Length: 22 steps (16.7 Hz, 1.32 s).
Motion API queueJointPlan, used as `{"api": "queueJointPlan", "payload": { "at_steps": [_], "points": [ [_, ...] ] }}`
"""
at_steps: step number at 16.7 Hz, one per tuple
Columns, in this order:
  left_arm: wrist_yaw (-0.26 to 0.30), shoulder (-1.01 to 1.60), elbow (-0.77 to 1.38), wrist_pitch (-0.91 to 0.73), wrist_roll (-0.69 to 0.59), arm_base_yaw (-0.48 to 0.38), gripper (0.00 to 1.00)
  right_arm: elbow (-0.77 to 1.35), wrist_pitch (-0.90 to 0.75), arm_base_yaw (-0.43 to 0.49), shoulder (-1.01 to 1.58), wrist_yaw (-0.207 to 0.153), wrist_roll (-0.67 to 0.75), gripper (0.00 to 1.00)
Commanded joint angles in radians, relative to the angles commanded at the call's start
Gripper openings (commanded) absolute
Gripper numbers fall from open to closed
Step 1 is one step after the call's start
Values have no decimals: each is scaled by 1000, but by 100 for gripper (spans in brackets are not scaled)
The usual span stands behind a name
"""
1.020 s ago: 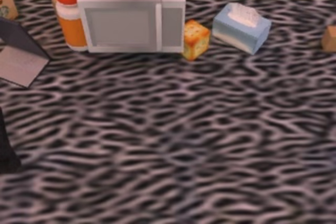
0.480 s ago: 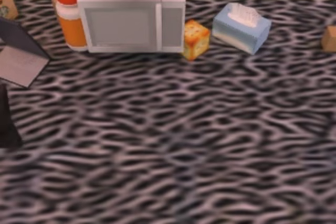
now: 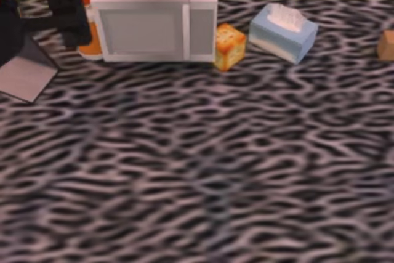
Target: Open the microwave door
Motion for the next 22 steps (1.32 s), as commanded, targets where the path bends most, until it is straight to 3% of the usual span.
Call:
{"api": "queueJointPlan", "payload": {
  "at_steps": [6, 11, 22],
  "points": [
    [-99, 594, 467, -129, -150, -165, 100, 0, 0, 0, 0, 0, 0, 100],
    [-156, 887, 689, -229, -218, -255, 100, 0, 0, 0, 0, 0, 0, 100],
    [-155, 1021, 773, -208, -212, -252, 100, 0, 0, 0, 0, 0, 0, 100]
  ]
}}
